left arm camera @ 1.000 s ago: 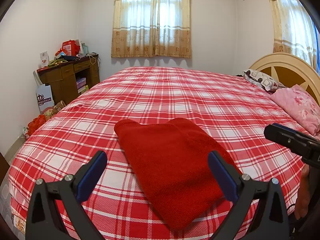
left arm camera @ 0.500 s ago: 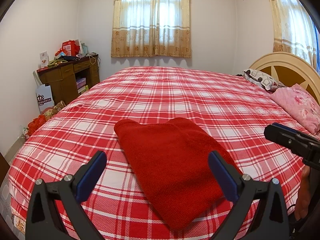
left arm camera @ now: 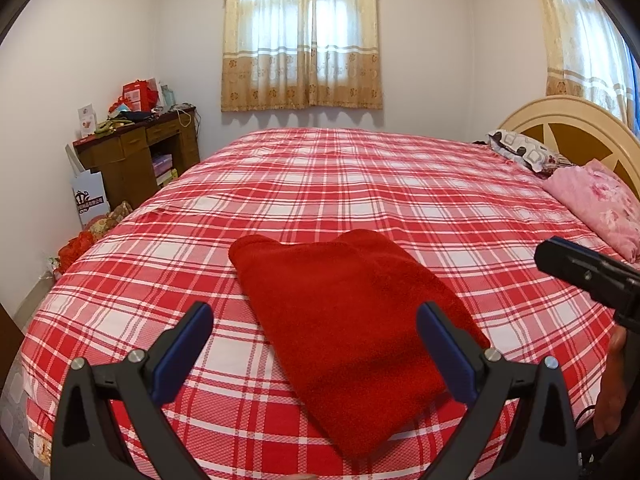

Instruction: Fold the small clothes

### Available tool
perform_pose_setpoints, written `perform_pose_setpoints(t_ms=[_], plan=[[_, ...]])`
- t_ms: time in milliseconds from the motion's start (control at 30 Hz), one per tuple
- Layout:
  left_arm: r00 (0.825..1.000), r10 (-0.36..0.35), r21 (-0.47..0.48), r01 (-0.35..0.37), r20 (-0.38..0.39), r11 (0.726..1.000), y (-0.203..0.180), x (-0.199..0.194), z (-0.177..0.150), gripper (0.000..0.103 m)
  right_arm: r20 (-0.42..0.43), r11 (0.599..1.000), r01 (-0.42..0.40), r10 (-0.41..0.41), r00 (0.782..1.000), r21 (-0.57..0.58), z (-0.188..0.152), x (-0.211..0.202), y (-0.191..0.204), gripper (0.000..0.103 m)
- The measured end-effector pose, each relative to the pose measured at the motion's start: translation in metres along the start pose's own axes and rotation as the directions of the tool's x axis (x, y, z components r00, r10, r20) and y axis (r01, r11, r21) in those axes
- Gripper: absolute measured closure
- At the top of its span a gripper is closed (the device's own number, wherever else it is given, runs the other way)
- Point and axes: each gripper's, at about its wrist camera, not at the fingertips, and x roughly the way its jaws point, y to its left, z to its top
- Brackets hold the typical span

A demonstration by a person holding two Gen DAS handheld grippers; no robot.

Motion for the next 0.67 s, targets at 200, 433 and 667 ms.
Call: perform_pose_setpoints(t_ms=[200, 433, 667], plan=[[1.0, 0.006, 0.004, -0.006, -0.004, 1.0, 0.0, 0.0007, -0.0002, 0.0, 0.001, 1.0, -0.001, 0.001, 1.0, -0.002, -0.0001, -0.0001, 0.0008, 0.032], [1.0, 0.004, -0.009, -0.004, -0.022, 1.0, 0.0041, 0.005, -0.0009, 0.0, 0.003, 1.0, 0.002, -0.002, 1.0, -0.008, -0.0009, -0.0012, 0.0029, 0.032], [1.0, 0.015, -0.006, -0.015, -0.015, 1.0, 0.0089, 0.0053, -0.0025, 0.0, -0.001, 1.0, 0.004, -0.004, 1.0, -0.013, -0.0026, -0.0011, 0.0054, 0.032]])
